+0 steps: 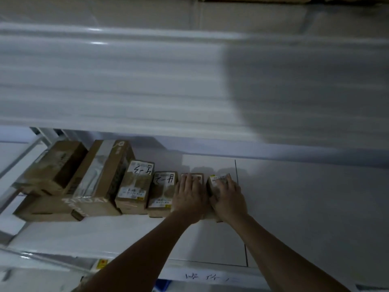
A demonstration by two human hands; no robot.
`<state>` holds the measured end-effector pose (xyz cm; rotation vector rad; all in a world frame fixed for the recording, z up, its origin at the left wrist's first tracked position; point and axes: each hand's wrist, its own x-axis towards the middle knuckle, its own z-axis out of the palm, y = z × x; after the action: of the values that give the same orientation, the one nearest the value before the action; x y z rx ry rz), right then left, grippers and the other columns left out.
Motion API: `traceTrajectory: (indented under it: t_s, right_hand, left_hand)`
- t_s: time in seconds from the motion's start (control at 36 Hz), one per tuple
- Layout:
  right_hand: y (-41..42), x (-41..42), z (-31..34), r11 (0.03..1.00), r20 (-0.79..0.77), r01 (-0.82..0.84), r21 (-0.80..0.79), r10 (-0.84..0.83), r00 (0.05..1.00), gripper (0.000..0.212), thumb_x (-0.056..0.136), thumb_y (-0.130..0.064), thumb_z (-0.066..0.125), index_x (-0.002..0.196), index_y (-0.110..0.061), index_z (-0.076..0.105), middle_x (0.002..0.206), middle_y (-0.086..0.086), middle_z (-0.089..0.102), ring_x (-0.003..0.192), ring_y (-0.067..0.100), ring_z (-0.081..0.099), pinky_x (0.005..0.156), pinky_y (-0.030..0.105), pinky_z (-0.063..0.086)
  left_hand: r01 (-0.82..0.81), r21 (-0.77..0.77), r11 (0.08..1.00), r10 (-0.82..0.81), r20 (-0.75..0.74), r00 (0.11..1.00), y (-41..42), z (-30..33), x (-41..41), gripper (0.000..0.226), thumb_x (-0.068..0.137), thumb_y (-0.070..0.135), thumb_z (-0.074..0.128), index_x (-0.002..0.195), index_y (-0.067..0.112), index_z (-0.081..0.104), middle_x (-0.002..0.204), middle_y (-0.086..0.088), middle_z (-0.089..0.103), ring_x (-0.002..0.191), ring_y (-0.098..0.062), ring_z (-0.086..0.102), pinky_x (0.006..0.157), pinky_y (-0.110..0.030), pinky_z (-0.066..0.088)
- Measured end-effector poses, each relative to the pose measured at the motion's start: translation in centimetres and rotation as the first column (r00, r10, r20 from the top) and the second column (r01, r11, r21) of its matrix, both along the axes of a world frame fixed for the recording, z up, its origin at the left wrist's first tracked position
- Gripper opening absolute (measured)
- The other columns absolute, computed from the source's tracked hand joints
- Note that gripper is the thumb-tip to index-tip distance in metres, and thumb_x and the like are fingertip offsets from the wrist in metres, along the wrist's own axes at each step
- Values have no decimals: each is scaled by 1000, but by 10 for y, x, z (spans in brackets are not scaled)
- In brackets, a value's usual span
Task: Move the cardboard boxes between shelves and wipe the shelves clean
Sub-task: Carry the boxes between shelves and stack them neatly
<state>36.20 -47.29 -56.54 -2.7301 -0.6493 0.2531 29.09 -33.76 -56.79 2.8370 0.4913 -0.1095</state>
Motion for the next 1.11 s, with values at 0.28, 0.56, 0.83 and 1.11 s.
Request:
traceTrajectory:
  t_s: [0.28, 0.56, 0.83, 1.11]
  right_hand:
    - [-28, 2, 6, 999, -37, 2, -38, -3, 999, 64, 96, -50, 55, 153, -29, 35, 168, 6, 16, 141, 37, 35, 108, 45, 45]
    - [-49, 18, 91, 986, 45, -163, 36, 162, 986, 55, 93, -43, 58, 145, -30, 46, 159, 2, 30, 125, 44, 48, 97, 48, 51]
    - [12, -34, 161, 885, 91, -462, 63, 456, 885, 55, 89, -44, 60, 142, -36, 48, 154, -5, 35, 123, 38, 52, 101, 43, 48]
    - [106, -168, 207, 750, 130, -659, 64, 648, 750, 59, 91, -61, 49, 146, -39, 42, 158, -9, 30, 132, 31, 46, 106, 42, 45]
  left_hand:
    - [-42, -4, 999, 41, -113, 993, -15, 10, 11, 69, 103, 39, 41, 160, 21, 6, 170, -10, -5, 157, -31, -13, 122, -57, 20]
    - [24, -128, 992, 0, 190, 982, 0, 88, -14, 40, 90, 48, 42, 127, 32, 39, 138, 3, 38, 135, -22, 36, 99, -58, 47]
    - [-97, -28, 995, 101, 296, 950, 55, 148, -112, 50, 89, 55, 41, 132, 32, 47, 137, 7, 45, 133, -19, 43, 95, -51, 51]
    - [-325, 14, 946, 305, 314, 899, 112, 171, -277, 42, 101, 49, 42, 142, 37, 45, 152, 10, 37, 145, -17, 33, 101, -49, 48]
